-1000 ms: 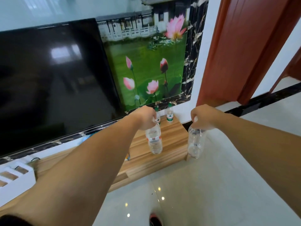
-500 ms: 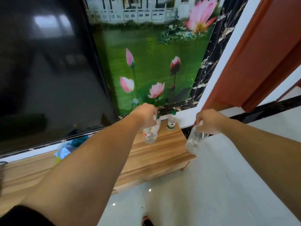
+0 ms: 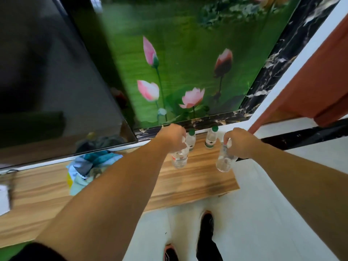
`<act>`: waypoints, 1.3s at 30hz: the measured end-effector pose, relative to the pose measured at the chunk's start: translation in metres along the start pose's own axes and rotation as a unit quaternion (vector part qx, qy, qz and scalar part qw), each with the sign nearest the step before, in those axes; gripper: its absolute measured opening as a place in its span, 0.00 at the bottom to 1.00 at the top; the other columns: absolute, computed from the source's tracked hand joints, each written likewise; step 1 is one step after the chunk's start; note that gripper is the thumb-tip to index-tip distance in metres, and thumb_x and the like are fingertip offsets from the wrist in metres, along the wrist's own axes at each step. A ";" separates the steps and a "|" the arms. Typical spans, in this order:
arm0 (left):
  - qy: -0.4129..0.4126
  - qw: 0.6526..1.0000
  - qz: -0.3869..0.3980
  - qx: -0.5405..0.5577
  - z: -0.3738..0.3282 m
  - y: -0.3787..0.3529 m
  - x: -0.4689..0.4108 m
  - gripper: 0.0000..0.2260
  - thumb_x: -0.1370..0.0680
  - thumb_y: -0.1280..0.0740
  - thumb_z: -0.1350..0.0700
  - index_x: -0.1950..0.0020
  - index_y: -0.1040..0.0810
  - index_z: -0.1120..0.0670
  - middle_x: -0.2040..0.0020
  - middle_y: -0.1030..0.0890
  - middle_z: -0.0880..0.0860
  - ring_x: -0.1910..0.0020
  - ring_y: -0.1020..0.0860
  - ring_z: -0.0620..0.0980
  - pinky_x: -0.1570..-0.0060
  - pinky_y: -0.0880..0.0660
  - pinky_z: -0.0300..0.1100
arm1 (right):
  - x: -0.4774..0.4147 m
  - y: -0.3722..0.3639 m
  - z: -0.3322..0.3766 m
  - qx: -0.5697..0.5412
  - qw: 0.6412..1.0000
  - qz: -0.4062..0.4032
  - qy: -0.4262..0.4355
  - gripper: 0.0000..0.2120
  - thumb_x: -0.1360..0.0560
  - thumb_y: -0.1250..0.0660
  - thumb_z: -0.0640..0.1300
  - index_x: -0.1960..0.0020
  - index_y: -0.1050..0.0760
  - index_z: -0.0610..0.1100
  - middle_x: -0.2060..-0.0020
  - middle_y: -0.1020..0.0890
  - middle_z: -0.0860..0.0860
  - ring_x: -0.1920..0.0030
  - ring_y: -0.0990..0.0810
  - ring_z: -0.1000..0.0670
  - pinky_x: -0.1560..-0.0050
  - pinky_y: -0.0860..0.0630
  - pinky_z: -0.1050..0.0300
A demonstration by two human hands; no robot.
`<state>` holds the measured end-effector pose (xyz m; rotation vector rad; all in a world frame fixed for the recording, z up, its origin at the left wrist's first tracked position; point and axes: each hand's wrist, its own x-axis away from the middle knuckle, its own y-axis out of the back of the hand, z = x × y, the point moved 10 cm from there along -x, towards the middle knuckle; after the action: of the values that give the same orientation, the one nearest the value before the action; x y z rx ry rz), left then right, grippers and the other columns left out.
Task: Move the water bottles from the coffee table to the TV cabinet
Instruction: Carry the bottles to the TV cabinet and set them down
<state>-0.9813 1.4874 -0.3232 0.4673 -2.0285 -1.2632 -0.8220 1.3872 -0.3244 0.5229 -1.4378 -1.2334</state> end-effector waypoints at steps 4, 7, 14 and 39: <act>0.012 0.999 0.041 -0.011 0.002 -0.023 -0.034 0.16 0.29 0.28 0.53 0.42 0.22 0.54 0.42 0.22 0.56 0.44 0.24 0.57 0.50 0.27 0.46 | -0.035 -0.036 -0.009 -0.014 0.998 0.063 0.014 0.16 0.28 0.30 0.41 0.41 0.24 0.47 0.43 0.25 0.47 0.48 0.24 0.47 0.47 0.24 0.57; 0.038 0.998 0.056 -0.008 0.005 -0.048 -0.056 0.16 0.30 0.28 0.54 0.43 0.22 0.53 0.43 0.22 0.56 0.45 0.24 0.58 0.52 0.28 0.45 | -0.054 -0.062 -0.025 -0.044 0.993 0.111 0.002 0.19 0.29 0.29 0.39 0.39 0.26 0.48 0.42 0.27 0.48 0.48 0.23 0.46 0.46 0.21 0.52; 0.120 0.988 0.066 0.075 0.019 -0.112 -0.093 0.17 0.31 0.28 0.55 0.44 0.23 0.52 0.42 0.25 0.56 0.45 0.25 0.56 0.51 0.29 0.44 | -0.094 -0.106 -0.069 -0.075 0.992 0.099 0.002 0.14 0.28 0.30 0.41 0.45 0.27 0.49 0.48 0.29 0.49 0.52 0.27 0.48 0.47 0.24 0.54; 0.155 0.980 0.032 0.121 0.010 -0.231 -0.172 0.17 0.28 0.33 0.60 0.39 0.24 0.52 0.38 0.29 0.57 0.42 0.25 0.59 0.44 0.27 0.50 | -0.176 -0.206 -0.081 -0.121 0.993 0.004 0.007 0.15 0.27 0.34 0.37 0.41 0.25 0.46 0.41 0.25 0.46 0.45 0.23 0.41 0.48 0.26 0.52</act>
<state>-0.8816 1.4934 -0.5937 0.6640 -1.9182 -0.8471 -0.7617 1.4314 -0.5973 0.3579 -1.2557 -1.3730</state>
